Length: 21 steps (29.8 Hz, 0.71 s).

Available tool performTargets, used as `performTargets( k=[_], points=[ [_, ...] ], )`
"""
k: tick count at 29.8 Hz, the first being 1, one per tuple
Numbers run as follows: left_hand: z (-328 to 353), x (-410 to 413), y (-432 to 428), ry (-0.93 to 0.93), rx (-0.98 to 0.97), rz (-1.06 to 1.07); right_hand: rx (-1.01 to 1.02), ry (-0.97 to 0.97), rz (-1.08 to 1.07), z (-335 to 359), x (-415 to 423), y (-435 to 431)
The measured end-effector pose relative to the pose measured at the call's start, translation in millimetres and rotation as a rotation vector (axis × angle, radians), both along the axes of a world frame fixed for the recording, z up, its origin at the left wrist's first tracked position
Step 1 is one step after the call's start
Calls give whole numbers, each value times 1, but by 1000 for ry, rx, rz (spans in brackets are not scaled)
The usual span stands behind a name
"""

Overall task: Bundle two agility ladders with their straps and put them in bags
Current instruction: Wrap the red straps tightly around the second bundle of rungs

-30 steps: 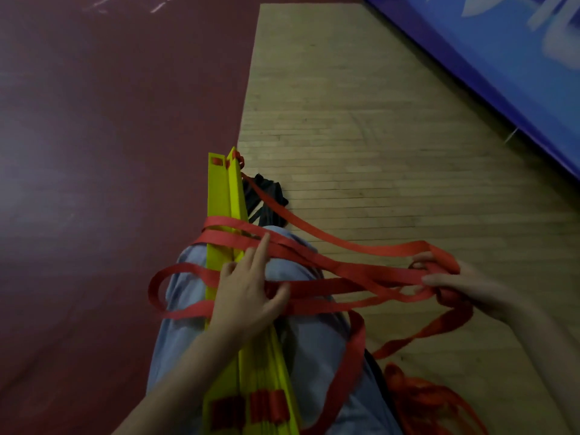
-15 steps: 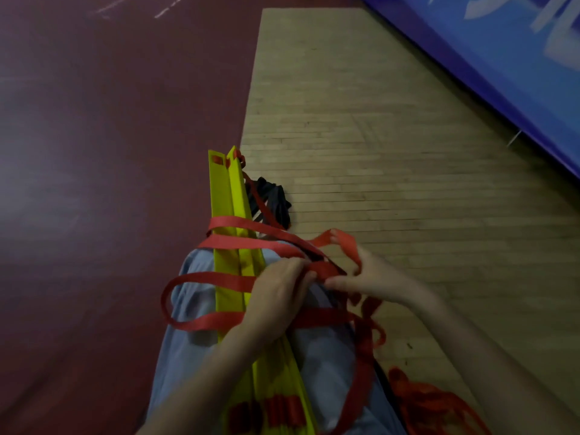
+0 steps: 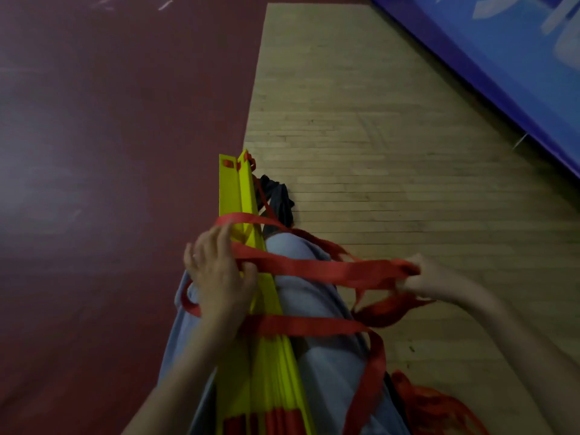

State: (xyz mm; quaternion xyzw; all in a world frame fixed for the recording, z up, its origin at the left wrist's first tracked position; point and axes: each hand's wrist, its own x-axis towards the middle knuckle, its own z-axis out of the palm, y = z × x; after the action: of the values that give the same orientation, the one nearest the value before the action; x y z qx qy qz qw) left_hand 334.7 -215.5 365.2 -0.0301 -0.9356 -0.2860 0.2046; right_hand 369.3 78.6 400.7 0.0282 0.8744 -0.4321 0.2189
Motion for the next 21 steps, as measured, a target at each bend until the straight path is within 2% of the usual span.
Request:
performTargets(
  k=[3,5,7,11,13,14,16,18,21],
  points=[
    [17,-31,-14,-356,-36,8,44,-157,47,-6,4,7],
    [17,-54,-18,-553,-52,-90,51,-198,64,-14,2,7],
    [16,-64,-18,-608,-113,-167,54,-224,96,-19,1,4],
    [9,-59,-16,-448,-483,-118,14,-224,106,-27,-3,2],
    [6,-53,-15,-288,-438,-100,-16,-159,64,-28,-3,4],
    [7,-48,-13,-170,-351,-145,-56,-117,-1,-28,-3,5],
    [12,-29,1,83,-224,-310,-206,-64,-189,-21,-3,3],
    [22,-4,30,264,-221,-536,-363,-7,-279,-6,-8,-9],
    [22,31,69,391,-266,-903,-503,-31,-195,18,-21,-38]
  ],
)
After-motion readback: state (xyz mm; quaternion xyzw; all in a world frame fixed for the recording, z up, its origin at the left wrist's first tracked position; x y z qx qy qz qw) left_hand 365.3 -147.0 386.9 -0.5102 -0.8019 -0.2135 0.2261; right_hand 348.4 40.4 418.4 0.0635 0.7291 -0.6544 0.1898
